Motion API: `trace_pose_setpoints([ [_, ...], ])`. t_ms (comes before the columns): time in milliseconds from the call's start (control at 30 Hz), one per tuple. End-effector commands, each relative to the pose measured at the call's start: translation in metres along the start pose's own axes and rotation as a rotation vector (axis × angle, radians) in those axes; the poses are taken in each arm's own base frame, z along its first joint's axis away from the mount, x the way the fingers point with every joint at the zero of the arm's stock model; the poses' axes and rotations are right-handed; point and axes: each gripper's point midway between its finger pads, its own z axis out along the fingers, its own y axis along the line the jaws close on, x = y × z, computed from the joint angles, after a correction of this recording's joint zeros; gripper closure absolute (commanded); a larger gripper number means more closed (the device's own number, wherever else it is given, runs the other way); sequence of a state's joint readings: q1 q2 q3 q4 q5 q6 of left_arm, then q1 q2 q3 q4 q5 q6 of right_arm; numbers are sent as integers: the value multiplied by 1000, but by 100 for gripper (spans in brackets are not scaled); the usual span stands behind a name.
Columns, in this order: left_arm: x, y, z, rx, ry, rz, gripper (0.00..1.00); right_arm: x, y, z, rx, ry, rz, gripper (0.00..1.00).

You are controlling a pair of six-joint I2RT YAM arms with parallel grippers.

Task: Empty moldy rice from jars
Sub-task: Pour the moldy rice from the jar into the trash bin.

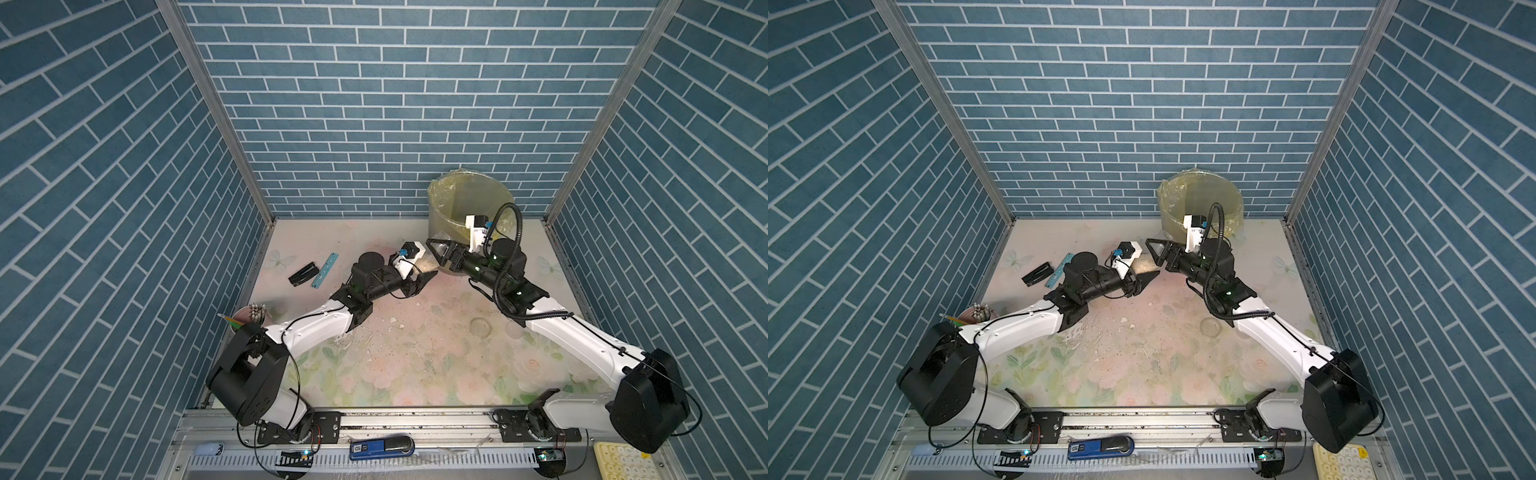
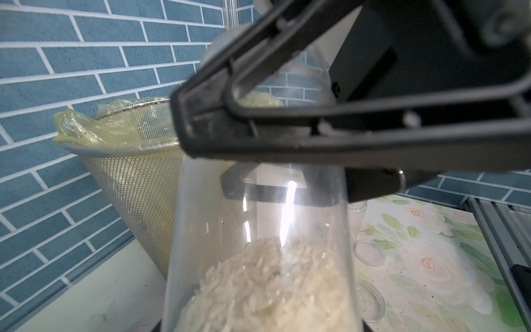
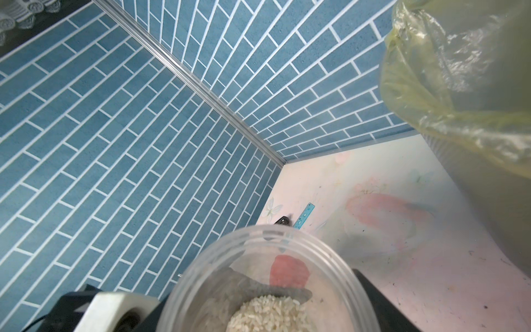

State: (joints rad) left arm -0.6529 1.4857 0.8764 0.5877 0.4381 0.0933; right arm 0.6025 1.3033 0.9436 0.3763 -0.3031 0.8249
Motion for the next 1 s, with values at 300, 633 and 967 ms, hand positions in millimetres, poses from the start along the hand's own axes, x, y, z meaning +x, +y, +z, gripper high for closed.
trace_pose_setpoints([
  [300, -40, 7, -3, -46, -101, 34, 44, -13, 6, 2, 24, -27, -60, 67],
  [633, -66, 22, -8, -135, -138, 6, 0, -63, 24, 6, 59, -127, -134, 79],
  [967, -127, 46, -1, -202, -168, -202, 1, -152, 23, 11, 97, -223, 46, 83],
])
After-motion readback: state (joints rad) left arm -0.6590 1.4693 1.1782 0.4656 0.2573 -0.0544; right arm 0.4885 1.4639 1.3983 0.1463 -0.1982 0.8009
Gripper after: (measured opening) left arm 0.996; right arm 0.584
